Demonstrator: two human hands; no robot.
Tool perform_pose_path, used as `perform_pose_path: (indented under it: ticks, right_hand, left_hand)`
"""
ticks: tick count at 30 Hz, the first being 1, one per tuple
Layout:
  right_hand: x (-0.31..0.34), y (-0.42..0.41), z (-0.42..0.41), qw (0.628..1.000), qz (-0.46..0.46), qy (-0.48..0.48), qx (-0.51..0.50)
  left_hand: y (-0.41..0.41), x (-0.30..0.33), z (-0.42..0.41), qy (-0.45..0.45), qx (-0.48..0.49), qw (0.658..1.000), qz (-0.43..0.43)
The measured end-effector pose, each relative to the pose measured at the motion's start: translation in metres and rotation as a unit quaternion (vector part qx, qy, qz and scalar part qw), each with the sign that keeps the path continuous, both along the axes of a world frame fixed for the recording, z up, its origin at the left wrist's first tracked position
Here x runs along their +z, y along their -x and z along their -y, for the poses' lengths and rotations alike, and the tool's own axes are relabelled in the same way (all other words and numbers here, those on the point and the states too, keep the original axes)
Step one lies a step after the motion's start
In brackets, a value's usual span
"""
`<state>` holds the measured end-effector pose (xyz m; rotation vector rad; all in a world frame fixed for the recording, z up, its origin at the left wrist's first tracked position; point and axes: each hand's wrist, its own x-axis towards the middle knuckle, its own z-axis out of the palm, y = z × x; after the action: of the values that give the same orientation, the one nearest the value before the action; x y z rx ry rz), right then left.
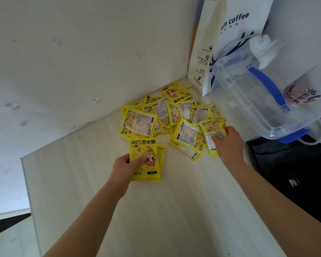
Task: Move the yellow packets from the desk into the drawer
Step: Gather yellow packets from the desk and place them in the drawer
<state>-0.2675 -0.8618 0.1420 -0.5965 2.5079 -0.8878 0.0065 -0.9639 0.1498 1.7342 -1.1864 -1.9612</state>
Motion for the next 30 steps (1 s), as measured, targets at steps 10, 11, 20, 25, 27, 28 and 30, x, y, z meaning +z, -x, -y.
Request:
perform_pose_path:
  ticks: [10,11,20,25,27,28,30]
  right_hand:
    - [0.009,-0.047,-0.051,0.978,0.169,0.077,-0.097]
    - [0.011,-0.055,-0.058,0.974,0.186,0.081,-0.097]
    - [0.03,-0.131,-0.121,0.938,0.316,0.118,-0.08]
    - [0.038,-0.166,-0.149,0.932,0.33,0.126,-0.084]
    - [0.04,-0.181,-0.159,0.932,0.328,0.131,-0.084]
    - [0.04,-0.187,-0.163,0.932,0.325,0.132,-0.086]
    - [0.043,-0.201,-0.172,0.933,0.32,0.138,-0.093]
  left_hand:
    - [-0.025,0.012,-0.055,-0.039,0.109,0.991,-0.067]
    - [-0.028,0.015,-0.061,-0.038,0.113,0.99,-0.07]
    - [-0.063,0.034,-0.113,-0.026,0.125,0.988,-0.086]
    - [-0.09,0.036,-0.138,-0.021,0.111,0.989,-0.092]
    - [-0.102,0.036,-0.148,-0.021,0.103,0.99,-0.094]
    - [-0.107,0.036,-0.152,-0.021,0.1,0.99,-0.095]
    - [-0.12,0.036,-0.159,-0.023,0.096,0.99,-0.098]
